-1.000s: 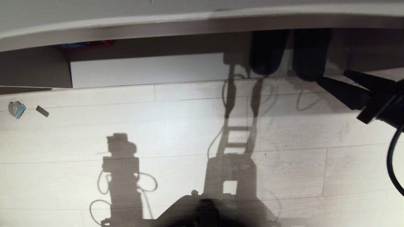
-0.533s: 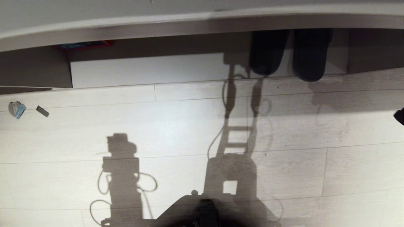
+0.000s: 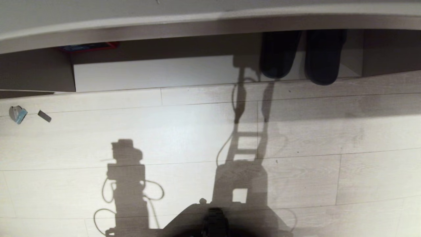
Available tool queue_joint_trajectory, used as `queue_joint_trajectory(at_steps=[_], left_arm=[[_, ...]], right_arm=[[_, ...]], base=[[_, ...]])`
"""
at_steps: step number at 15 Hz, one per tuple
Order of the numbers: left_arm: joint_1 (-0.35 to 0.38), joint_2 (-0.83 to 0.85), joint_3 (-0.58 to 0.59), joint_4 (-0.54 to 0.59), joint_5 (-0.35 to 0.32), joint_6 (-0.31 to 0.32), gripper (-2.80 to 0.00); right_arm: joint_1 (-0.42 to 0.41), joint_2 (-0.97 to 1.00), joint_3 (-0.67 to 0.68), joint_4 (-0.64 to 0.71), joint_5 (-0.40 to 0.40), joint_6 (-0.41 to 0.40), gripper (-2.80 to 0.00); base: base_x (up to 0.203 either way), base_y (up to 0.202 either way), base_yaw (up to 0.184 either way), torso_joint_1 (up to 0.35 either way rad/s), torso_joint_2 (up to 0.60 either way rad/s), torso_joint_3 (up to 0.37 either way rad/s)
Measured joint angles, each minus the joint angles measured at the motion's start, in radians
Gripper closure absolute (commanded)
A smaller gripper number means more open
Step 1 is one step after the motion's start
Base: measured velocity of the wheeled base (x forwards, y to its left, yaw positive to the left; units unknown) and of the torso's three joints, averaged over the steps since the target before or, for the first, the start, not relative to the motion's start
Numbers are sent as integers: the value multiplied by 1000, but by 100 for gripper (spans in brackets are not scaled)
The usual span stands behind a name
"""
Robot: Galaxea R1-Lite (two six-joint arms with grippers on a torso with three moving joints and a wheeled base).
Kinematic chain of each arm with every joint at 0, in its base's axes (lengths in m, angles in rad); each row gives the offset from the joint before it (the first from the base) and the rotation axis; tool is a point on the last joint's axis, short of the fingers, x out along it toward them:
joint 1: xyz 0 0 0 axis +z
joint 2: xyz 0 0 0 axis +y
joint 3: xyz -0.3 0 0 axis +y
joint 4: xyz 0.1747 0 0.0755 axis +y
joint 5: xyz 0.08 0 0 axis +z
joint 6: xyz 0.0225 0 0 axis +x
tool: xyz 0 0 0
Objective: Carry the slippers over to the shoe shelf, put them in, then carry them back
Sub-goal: Pick up the slippers in the shoe cabinet
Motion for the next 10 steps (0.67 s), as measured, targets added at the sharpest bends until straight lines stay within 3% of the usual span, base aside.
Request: queue_joint_trajectory(at_steps=[5,10], left_arm=[[0,0,0,0,0,0,0],[0,0,0,0,0,0,0]], right_arm=[[-87,-50,51,-54,-6,-39,0],[-160,-186,130,152,80,-4,0]], base=[[0,0,0,0,0,0],[0,0,0,0,0,0]])
